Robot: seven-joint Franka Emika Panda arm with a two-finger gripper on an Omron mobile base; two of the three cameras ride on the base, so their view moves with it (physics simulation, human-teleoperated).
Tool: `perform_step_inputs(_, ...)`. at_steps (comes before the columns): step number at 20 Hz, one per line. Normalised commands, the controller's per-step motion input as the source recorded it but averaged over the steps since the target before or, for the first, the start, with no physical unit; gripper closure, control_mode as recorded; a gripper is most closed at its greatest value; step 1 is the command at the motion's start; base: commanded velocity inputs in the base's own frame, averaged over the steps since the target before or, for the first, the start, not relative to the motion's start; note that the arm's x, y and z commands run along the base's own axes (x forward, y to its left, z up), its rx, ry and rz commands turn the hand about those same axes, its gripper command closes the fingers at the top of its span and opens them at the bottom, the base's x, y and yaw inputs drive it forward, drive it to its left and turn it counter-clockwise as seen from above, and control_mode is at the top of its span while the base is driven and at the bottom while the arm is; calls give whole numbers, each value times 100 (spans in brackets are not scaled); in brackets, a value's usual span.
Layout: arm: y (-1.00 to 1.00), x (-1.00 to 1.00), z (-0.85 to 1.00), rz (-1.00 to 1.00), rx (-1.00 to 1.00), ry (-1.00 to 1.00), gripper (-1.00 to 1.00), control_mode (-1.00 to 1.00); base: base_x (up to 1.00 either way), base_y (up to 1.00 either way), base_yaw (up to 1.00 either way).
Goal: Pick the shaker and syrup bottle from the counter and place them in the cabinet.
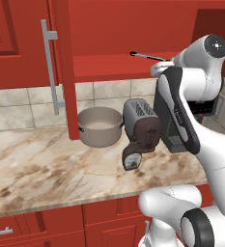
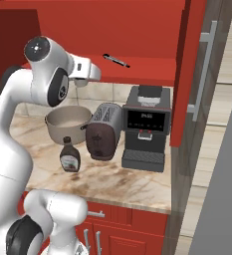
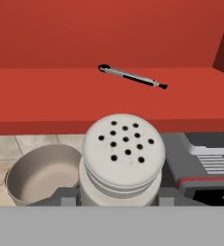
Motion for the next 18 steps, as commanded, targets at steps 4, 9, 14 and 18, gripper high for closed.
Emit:
perform_step_inputs(4, 0, 26, 0, -1, 0, 0, 100, -100, 0, 0, 0)
perform_step_inputs(9, 0, 25, 0, -2, 0, 0, 100, -100, 0, 0, 0)
perform_step_inputs(14, 0, 24, 0, -1, 0, 0, 100, -100, 0, 0, 0)
perform_step_inputs(18, 0, 22, 0, 0, 0, -1, 100, -100, 0, 0, 0)
